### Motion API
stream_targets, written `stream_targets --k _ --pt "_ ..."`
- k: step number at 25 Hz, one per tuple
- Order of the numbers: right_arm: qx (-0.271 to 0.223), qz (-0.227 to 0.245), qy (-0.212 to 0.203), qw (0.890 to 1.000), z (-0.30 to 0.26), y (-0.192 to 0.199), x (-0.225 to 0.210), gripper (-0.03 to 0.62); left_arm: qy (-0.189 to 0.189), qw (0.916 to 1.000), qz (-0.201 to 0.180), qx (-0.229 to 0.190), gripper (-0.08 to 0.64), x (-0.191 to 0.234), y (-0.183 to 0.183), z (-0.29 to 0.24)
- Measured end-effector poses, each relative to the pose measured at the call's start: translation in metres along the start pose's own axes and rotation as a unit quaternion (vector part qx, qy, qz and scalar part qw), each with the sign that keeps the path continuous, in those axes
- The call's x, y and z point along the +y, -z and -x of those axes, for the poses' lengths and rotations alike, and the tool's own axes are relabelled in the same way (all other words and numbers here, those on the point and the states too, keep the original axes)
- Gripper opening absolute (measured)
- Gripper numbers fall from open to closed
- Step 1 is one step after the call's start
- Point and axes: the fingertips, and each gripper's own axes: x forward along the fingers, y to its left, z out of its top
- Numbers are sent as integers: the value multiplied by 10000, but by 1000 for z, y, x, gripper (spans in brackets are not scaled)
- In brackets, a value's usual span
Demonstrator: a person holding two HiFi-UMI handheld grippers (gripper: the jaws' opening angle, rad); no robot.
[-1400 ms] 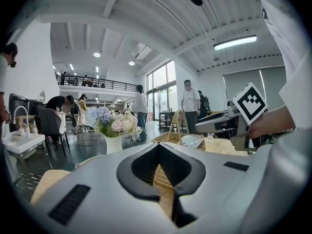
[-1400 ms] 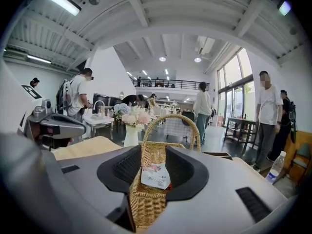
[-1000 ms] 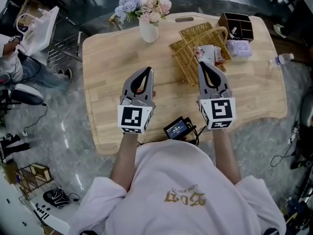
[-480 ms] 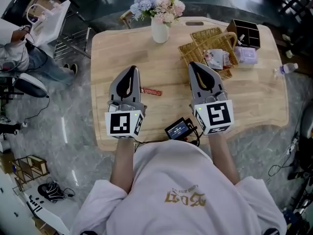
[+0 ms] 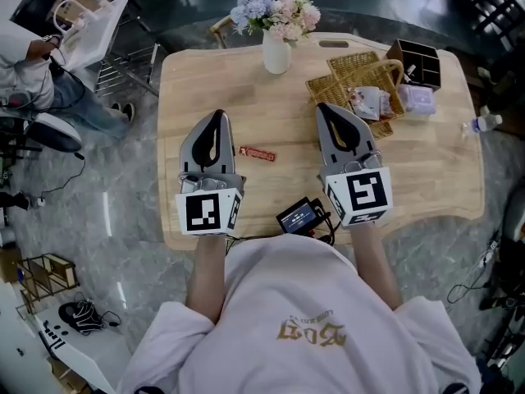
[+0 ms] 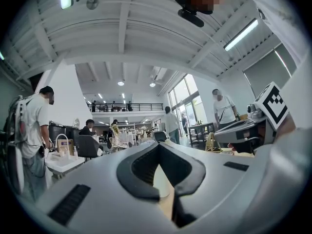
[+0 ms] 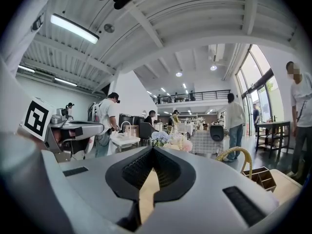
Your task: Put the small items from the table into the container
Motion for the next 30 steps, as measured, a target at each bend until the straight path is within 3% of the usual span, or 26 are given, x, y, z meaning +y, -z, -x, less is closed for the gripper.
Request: stream_targets --k 17,30 --pt "40 -125 18 9999 -8 6 -7 17 60 9998 180 -15 0 2 6 -8" --pt "773 -181 -519 9955 -28 60 23 18 283 9964 265 755 0 -2 76 -8"
